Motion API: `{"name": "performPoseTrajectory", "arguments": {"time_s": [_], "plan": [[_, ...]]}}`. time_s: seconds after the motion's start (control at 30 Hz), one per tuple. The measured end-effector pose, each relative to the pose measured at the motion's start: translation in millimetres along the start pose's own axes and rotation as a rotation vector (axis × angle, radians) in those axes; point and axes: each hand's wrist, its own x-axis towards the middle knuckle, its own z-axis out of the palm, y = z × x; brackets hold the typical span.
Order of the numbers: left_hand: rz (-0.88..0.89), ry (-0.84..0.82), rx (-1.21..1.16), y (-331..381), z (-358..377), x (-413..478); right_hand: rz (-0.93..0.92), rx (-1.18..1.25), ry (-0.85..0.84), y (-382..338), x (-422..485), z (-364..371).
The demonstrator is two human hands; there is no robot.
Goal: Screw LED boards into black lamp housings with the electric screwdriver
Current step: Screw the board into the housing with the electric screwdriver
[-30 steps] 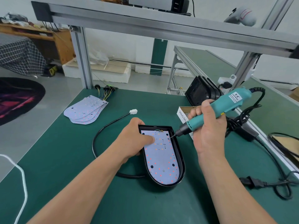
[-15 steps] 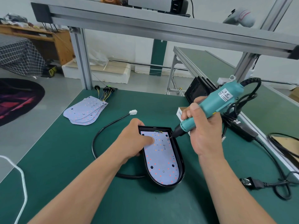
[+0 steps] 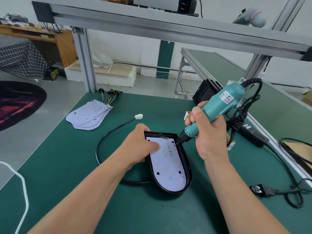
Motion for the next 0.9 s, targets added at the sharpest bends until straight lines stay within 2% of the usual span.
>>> {"name": "performPoseTrajectory", "arguments": {"time_s": [0.17, 0.3, 0.6, 0.77, 0.9], "plan": [[-0.025, -0.012, 0.023, 1, 0, 1, 0.037, -0.029, -0.084, 2, 6, -1], [-0.029, -0.021, 0.018, 4, -2, 0, 0.060, 0.079, -0.114, -1, 4, -6], [-0.027, -0.036, 0.016, 9, 11, 0, -0.023, 0.081, -0.166, -25, 4, -19], [-0.009, -0.012, 0.074, 9, 9, -1, -0.029, 0.447, 0.018, -35, 10, -33], [0.091, 0.131, 0.533, 17, 4, 0, 0.035, 0.719, 0.238, -33, 16, -54]]}}
